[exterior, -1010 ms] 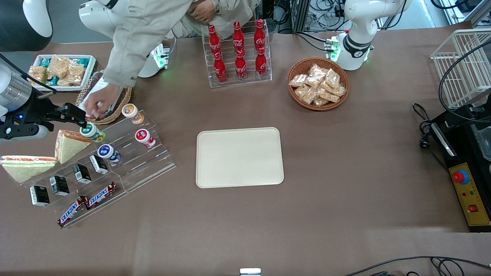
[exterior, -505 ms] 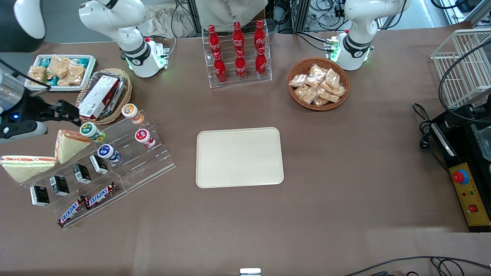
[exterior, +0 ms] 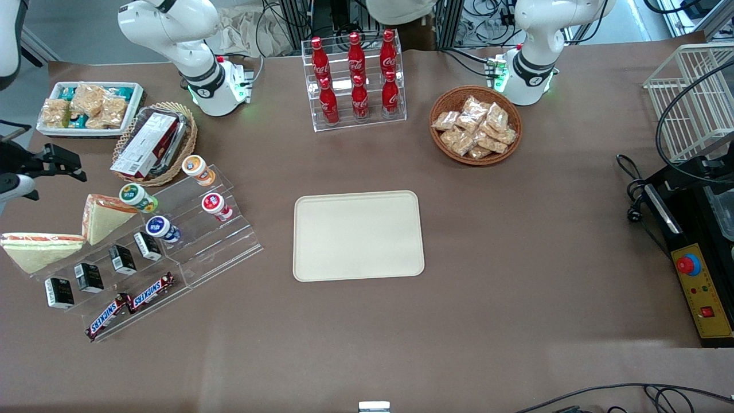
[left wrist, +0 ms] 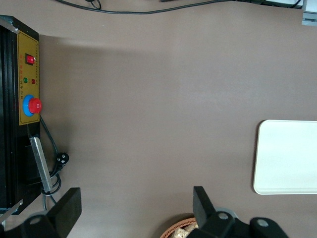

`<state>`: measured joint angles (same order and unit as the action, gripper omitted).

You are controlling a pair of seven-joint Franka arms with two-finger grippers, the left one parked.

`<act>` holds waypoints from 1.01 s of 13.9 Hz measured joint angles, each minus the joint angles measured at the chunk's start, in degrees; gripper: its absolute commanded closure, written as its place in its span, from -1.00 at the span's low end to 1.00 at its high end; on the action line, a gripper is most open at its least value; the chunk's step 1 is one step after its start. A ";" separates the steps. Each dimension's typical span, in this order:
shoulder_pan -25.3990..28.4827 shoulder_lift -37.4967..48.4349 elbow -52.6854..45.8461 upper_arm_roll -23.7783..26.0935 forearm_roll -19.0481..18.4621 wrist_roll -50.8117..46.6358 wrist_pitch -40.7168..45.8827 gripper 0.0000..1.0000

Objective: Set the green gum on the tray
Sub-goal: 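Move the right gripper over the acrylic rack toward the green gum bottle, then lower the right gripper and close it on the green-label gum bottle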

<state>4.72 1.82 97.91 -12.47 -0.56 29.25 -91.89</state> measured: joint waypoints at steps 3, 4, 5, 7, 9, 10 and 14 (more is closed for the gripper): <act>0.04 5.04 13.23 0.01 0.03 0.22 -9.29 -1.00; 0.04 6.49 17.21 0.01 0.03 0.28 -11.85 -1.00; 0.04 7.60 20.60 0.01 0.03 0.30 -14.07 -1.00; 0.04 8.87 25.84 -0.03 0.03 0.31 -17.98 -1.00; 0.04 9.67 30.25 -0.11 0.03 0.52 -21.90 -1.00; 0.02 10.01 32.03 -0.25 0.03 0.99 -23.58 -1.00; -0.36 10.69 36.52 -1.60 0.03 3.55 -28.93 -1.00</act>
<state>4.36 12.50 134.43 -14.07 -0.53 32.80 -120.82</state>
